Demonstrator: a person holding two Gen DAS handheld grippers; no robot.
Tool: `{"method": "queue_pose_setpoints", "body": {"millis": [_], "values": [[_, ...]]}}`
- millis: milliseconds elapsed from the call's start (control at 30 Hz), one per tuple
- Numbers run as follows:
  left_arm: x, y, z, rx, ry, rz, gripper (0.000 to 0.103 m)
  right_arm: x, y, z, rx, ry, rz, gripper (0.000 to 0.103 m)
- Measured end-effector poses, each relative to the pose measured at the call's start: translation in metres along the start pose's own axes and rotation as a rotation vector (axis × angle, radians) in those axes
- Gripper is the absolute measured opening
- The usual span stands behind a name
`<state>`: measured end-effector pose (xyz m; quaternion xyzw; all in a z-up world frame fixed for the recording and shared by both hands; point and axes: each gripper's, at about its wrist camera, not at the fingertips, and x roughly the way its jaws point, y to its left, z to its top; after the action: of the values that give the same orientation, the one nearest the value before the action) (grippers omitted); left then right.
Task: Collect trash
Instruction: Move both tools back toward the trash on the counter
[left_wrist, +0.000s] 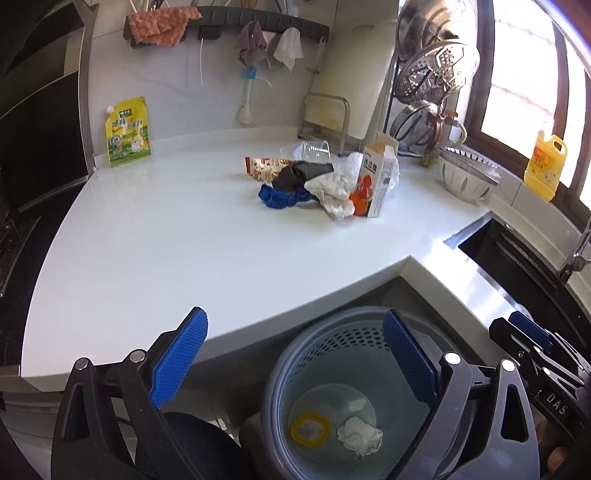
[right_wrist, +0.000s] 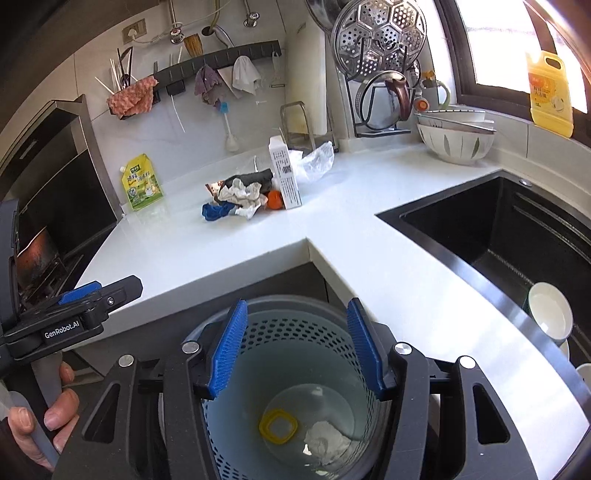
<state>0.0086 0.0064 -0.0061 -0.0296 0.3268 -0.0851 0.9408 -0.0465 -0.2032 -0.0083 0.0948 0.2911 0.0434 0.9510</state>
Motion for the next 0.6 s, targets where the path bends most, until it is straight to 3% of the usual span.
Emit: {"method": "queue_pose_setpoints", "body": {"millis": [133,600], "values": [[0.007,0.005,0.020,-0.016,-0.037,0.012,0.096,0.010,0.003,0.020,-0.018,-0.036,-0.008,0.061],[0.065,0.024,0.070,-0.039,-0.051,0.078,0.096,0.101,0.011,0.082,-0.069,-0.018,-0.030,0.062]]}}
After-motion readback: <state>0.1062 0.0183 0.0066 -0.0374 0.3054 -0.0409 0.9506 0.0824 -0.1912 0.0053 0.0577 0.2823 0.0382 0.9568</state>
